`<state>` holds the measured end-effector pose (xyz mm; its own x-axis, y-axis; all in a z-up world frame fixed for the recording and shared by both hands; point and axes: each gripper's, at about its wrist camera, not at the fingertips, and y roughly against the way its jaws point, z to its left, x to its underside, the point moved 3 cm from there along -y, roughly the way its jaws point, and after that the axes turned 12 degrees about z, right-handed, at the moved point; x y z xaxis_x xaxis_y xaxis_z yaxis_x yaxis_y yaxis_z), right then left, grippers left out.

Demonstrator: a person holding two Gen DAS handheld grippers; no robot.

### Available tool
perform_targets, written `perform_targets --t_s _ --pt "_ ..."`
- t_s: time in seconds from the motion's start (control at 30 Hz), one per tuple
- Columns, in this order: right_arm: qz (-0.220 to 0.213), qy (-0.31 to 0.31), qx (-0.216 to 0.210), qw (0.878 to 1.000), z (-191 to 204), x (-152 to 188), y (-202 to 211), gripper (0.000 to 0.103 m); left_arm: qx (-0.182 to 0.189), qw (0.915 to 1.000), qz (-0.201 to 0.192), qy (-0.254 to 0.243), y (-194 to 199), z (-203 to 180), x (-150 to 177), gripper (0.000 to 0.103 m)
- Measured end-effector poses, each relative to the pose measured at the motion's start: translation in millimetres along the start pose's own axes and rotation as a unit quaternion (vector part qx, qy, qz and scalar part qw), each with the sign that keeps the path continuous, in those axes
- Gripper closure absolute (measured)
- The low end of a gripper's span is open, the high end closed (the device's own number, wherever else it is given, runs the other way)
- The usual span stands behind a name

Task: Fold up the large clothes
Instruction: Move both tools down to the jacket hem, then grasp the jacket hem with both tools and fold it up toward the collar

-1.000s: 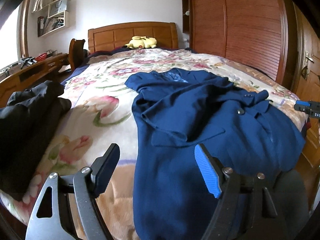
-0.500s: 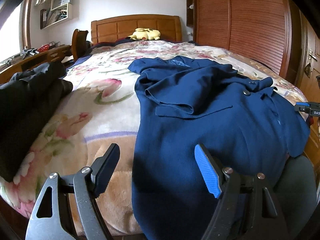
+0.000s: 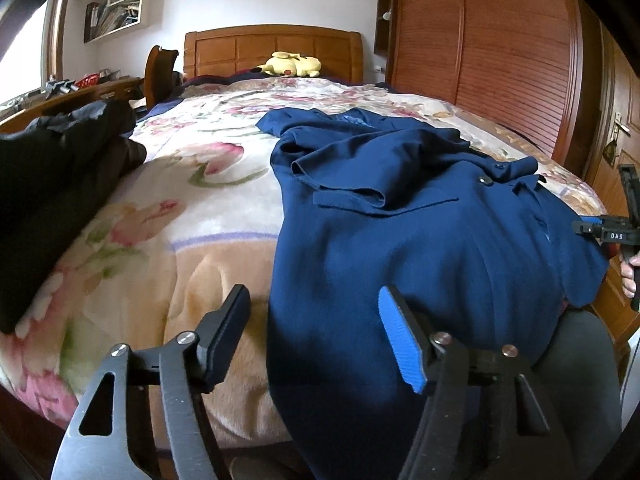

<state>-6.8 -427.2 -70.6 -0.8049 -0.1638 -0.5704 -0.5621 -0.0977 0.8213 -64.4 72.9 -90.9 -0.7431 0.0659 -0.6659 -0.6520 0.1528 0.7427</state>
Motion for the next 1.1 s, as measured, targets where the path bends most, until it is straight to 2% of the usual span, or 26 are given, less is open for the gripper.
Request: perform_targets --t_s 0.13,0.23,0.3,0.37,0.4,0.43,0.47,0.6,0.8,0.87,1.1 --pt "0.006 0.020 0.007 1.000 3 3 -2 0.045 0.003 1.0000 -0.003 -0.001 2 -1 5 0.045" --pt "0.009 0.029 0.009 0.999 3 3 -4 0.045 0.010 0.9999 -0.001 -0.008 3 -4 5 0.058" --pt "0.011 0.030 0.000 0.999 4 4 -5 0.053 0.011 0.9998 0.001 -0.014 4 -6 5 0.076" --pt "0.012 0.035 -0.006 0.999 6 4 -4 0.062 0.008 0.9999 0.004 -0.013 5 -6 4 0.090" --pt "0.012 0.039 -0.007 0.999 7 4 -4 0.066 0.008 0.9999 0.007 -0.011 5 -5 4 0.092" --pt "0.011 0.041 -0.009 0.999 9 4 -3 0.073 0.014 0.9998 0.006 -0.009 6 -5 4 0.095" --pt "0.010 0.043 -0.011 0.999 10 4 -3 0.082 0.018 0.9998 0.005 -0.008 8 -5 3 0.096" --pt "0.001 0.038 -0.033 0.999 9 1 3 0.097 0.018 0.9997 -0.006 -0.017 18 -12 0 0.099" --pt "-0.056 0.042 -0.059 0.996 13 -9 32 0.098 0.021 0.9981 -0.039 -0.043 53 -34 -14 0.099" --pt "-0.077 0.048 -0.056 0.994 15 -11 46 0.099 0.020 0.9970 -0.057 -0.049 68 -40 -18 0.099" --pt "-0.138 0.050 -0.068 0.987 18 -15 98 0.099 0.023 0.9937 -0.102 -0.041 108 -39 -33 0.099"
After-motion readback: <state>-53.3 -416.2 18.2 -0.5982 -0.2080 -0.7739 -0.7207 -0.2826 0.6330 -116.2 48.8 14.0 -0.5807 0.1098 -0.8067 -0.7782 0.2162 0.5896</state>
